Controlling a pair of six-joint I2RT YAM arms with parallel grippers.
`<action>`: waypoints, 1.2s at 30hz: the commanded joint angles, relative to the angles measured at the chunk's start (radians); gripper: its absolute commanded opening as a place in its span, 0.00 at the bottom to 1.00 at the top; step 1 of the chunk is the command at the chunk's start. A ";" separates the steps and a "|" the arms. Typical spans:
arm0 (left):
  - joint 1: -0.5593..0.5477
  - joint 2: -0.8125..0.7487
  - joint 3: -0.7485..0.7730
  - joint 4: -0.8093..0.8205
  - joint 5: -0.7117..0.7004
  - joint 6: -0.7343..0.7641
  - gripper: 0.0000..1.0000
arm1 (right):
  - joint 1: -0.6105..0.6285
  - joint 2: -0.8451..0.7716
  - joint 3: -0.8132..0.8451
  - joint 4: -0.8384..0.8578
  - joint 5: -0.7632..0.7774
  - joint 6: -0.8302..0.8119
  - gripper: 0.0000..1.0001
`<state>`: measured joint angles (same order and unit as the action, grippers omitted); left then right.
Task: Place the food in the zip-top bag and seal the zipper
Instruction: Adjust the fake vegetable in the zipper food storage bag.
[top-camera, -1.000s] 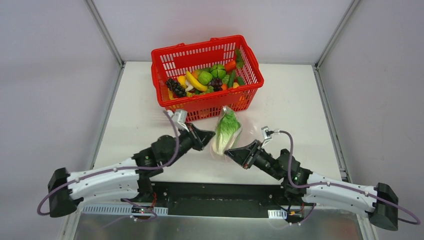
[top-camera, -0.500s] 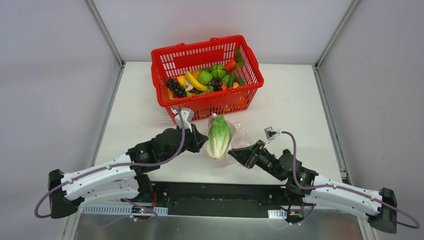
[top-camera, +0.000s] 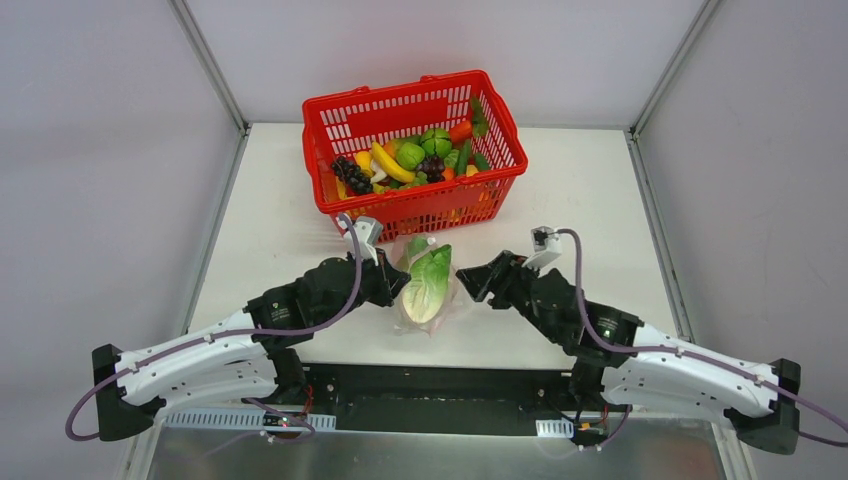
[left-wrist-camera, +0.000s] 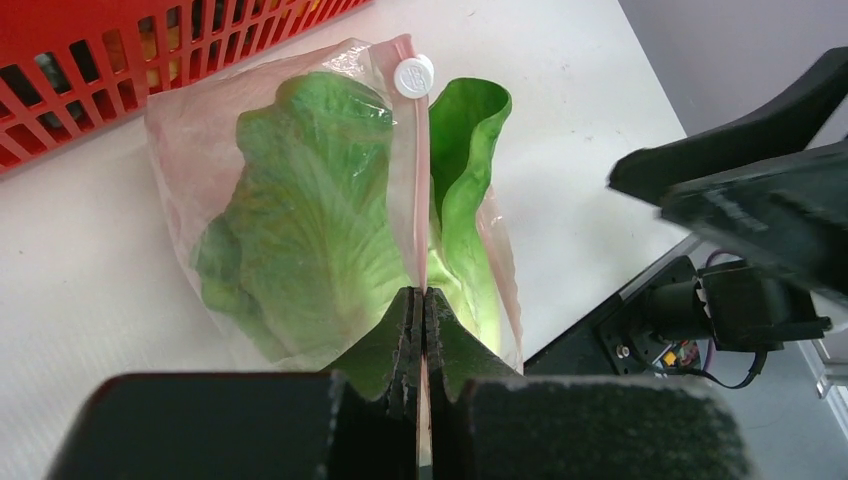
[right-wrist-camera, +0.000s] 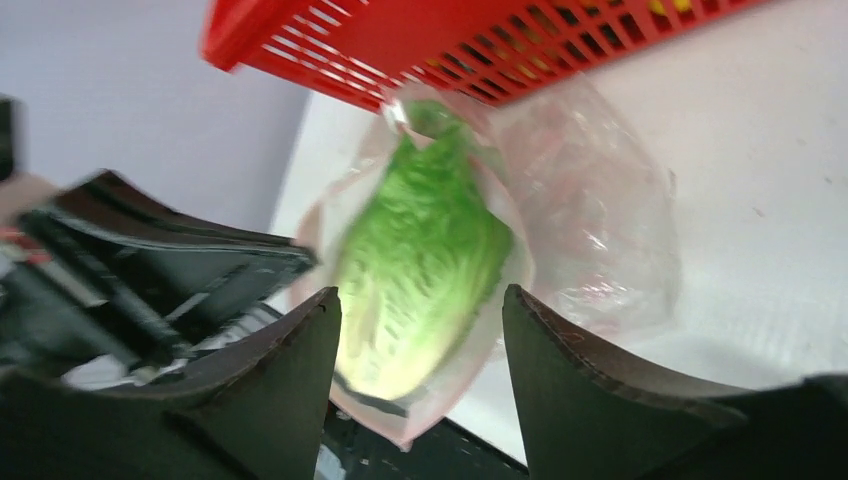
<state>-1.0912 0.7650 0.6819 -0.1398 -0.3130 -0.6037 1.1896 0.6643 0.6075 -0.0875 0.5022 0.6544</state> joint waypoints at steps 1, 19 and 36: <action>0.005 -0.008 0.042 0.019 -0.016 0.004 0.00 | 0.002 0.095 0.003 -0.117 0.013 0.057 0.63; 0.004 -0.042 0.007 0.020 -0.017 -0.023 0.00 | -0.168 0.205 -0.138 0.248 -0.230 0.103 0.45; 0.006 -0.063 -0.004 0.030 -0.031 -0.027 0.00 | -0.254 0.220 -0.183 0.412 -0.493 0.122 0.09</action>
<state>-1.0912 0.7334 0.6815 -0.1566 -0.3222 -0.6178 0.9562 0.9318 0.4423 0.2153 0.0868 0.7570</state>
